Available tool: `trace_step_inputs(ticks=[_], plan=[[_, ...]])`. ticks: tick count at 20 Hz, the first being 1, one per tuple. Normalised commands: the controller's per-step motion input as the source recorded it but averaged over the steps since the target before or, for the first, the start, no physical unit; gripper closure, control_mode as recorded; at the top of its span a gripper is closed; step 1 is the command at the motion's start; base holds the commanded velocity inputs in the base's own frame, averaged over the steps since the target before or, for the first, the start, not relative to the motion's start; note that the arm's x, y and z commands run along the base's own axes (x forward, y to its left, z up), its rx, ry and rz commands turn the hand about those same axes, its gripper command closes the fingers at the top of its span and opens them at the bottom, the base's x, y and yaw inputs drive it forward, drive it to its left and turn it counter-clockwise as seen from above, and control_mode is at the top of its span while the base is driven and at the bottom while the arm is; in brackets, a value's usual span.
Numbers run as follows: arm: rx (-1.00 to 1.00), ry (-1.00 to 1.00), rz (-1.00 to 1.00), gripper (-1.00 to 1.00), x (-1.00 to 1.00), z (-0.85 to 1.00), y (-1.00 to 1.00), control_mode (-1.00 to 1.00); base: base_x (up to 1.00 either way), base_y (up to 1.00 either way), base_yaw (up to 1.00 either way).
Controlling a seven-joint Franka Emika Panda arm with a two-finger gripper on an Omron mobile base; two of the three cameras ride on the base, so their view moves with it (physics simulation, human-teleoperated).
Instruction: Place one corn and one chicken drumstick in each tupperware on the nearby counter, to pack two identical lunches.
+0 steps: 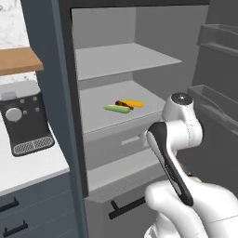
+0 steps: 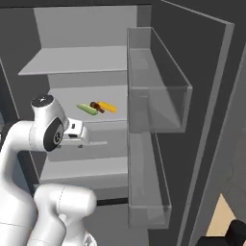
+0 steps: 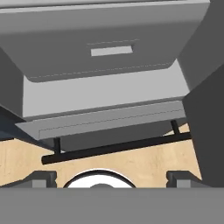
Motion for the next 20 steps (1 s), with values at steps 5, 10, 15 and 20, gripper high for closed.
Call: trace_step_inputs(ticks=[5,10,15,20], plan=[[0.00,0.00,0.00,-1.00,0.00,0.00,0.00,1.00,0.68,-0.01,0.10],[0.00,0.00,0.00,-1.00,0.00,0.00,0.00,1.00,0.63,-0.12,0.11],[0.01,-0.13,0.03,-1.00,0.60,0.44,0.00,-1.00,0.13,-0.01,0.02],[0.02,-0.23,0.00,-1.00,0.87,0.76,0.02,-1.00,0.00,0.00,0.00]])
